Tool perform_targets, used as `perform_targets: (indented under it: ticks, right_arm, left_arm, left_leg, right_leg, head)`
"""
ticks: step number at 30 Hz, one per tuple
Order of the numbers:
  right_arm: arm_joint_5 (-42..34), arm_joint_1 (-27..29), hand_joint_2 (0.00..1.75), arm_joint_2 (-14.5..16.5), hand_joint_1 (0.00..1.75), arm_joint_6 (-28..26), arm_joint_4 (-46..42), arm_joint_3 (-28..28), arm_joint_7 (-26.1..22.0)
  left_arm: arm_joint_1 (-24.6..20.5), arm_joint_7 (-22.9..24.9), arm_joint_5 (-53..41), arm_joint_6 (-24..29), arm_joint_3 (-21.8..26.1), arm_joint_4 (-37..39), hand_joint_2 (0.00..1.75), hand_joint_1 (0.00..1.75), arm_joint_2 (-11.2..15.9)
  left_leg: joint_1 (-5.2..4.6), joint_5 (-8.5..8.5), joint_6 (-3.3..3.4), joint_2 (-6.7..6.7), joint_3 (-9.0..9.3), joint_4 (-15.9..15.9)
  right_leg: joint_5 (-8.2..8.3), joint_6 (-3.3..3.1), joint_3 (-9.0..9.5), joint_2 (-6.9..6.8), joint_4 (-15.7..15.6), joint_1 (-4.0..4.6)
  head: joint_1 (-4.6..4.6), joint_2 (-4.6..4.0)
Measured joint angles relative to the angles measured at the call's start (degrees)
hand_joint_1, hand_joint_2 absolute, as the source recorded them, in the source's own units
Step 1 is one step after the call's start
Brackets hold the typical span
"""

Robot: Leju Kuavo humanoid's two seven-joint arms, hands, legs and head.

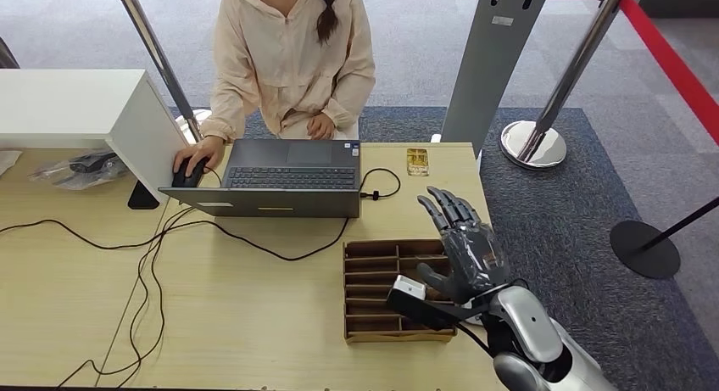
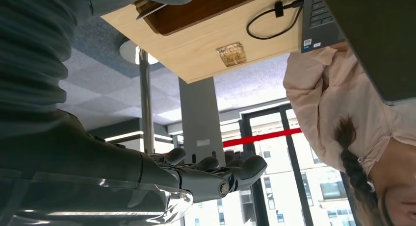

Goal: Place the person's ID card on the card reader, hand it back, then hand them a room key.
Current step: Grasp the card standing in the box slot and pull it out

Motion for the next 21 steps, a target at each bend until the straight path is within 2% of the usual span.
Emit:
perform_targets:
  ticks: [15, 21]
  right_arm:
    - [0.0, 1.4, 1.75, -0.3, 0.02, -0.2, 0.0, 0.0, 0.0]
    - [-1.3, 1.6, 1.75, -0.7, 0.03, 1.8, 0.1, 0.1, 1.0]
  left_arm:
    - [0.0, 0.0, 0.0, 0.0, 0.0, 0.0, 0.00, 0.00, 0.0]
    - [0.0, 0.0, 0.0, -0.1, 0.0, 0.0, 0.00, 0.00, 0.0]
  left_leg:
    - [0.00, 0.00, 0.00, 0.00, -0.01, 0.0]
    - [0.00, 0.00, 0.00, 0.00, -0.02, 0.0]
  right_leg:
    - [0.00, 0.00, -0.01, 0.00, 0.0, 0.00]
    - [0.00, 0.00, -0.01, 0.00, 0.0, 0.00]
  head:
    - [-0.01, 0.00]
    - [0.00, 0.00]
